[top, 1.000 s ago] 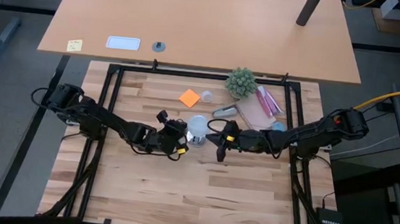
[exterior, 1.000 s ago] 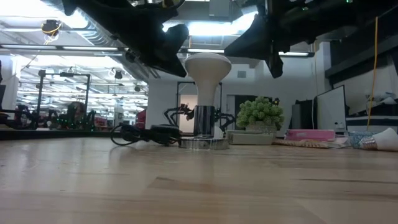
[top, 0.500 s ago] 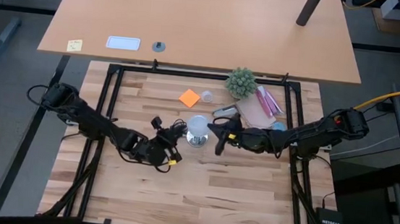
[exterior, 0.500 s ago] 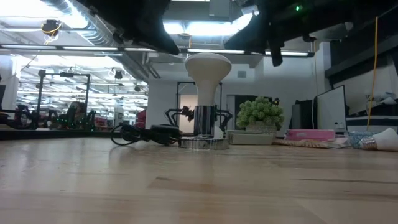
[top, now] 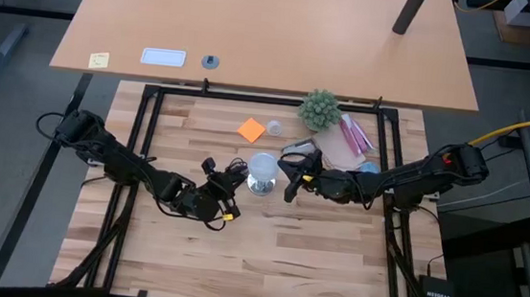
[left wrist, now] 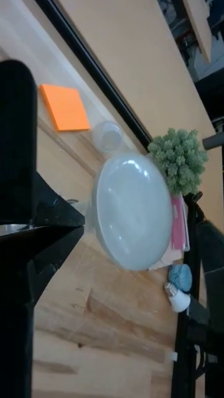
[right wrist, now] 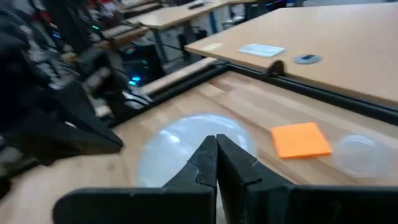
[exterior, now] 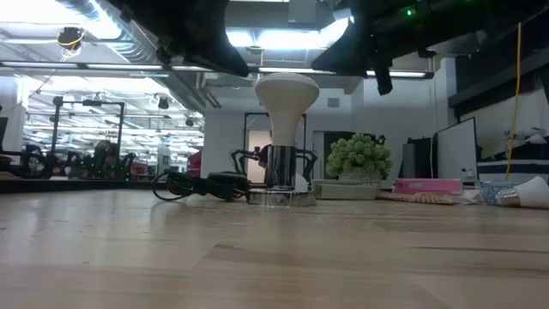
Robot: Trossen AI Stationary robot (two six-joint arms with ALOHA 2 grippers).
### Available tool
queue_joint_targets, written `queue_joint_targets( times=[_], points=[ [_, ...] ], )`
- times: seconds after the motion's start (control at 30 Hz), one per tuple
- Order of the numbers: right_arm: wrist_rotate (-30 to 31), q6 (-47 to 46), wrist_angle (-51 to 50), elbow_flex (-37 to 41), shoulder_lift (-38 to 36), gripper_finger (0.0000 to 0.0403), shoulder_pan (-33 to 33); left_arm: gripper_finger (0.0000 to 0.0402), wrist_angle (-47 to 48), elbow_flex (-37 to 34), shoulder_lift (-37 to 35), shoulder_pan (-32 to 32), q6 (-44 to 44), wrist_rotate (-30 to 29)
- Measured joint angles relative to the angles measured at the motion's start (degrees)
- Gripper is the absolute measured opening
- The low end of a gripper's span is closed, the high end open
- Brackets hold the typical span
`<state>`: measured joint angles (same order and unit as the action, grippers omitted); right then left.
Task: Screw lightbulb
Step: Insert the lightbulb in the silver lamp
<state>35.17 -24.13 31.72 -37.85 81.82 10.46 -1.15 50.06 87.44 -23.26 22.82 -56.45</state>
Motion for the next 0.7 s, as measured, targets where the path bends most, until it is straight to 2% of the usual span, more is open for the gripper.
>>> queue_joint_targets(
  times=[0.13,0.27,0.4,0.57,0.7],
  points=[
    [-4.3,3.0,4.8,0.0,-0.1,0.0005,0.0,0.0001,-2.2,0.0,0.0,-0.4,-1.6,0.4],
    [-8.3,8.2,2.2,0.0,-3.2,0.0005,0.0,0.0001,-4.3,0.0,-0.1,-0.4,-6.4,0.4],
    [-7.9,9.8,-5.2,0.0,-8.8,0.0005,0.1,0.0001,-4.3,0.0,-0.1,-0.3,-9.8,0.4],
    [-6.2,9.6,-16.9,0.0,-16.2,0.0005,0.0,0.0001,-4.3,0.0,-0.5,-0.3,-9.9,0.4],
    [-4.1,9.6,-20.1,0.0,-17.4,0.0005,0.0,0.0001,-4.0,0.0,-0.5,-0.2,-9.6,0.4]
  ],
)
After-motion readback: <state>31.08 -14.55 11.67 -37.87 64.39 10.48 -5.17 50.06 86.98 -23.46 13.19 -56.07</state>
